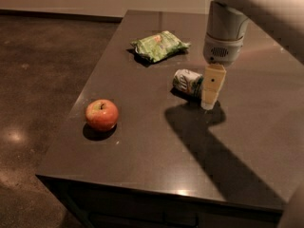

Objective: Knock 7up can over

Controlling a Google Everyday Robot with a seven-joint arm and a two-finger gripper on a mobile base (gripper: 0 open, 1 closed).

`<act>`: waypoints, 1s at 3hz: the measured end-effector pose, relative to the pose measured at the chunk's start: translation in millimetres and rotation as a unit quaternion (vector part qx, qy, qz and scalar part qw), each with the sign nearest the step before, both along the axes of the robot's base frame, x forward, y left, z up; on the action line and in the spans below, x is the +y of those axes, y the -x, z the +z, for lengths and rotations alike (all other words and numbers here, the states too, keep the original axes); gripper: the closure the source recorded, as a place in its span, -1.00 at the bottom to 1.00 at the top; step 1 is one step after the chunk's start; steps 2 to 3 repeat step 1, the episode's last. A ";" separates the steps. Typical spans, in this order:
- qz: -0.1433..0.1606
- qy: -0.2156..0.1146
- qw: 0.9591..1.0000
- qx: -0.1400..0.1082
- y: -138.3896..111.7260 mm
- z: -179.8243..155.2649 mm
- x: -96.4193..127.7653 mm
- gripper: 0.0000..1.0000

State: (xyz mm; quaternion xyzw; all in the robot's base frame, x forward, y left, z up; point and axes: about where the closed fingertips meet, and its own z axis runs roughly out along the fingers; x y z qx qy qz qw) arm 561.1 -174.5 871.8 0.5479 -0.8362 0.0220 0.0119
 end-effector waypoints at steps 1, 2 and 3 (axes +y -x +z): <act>0.000 -0.006 1.000 -0.013 -6.3 -0.9 2.3 -1.00; 0.000 -0.006 1.000 -0.013 -6.3 -0.9 2.3 -1.00; 0.000 -0.006 1.000 -0.013 -6.3 -0.9 2.3 -1.00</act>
Offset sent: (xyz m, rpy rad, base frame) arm 0.0000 0.0000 0.0000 0.0000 0.0000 0.0000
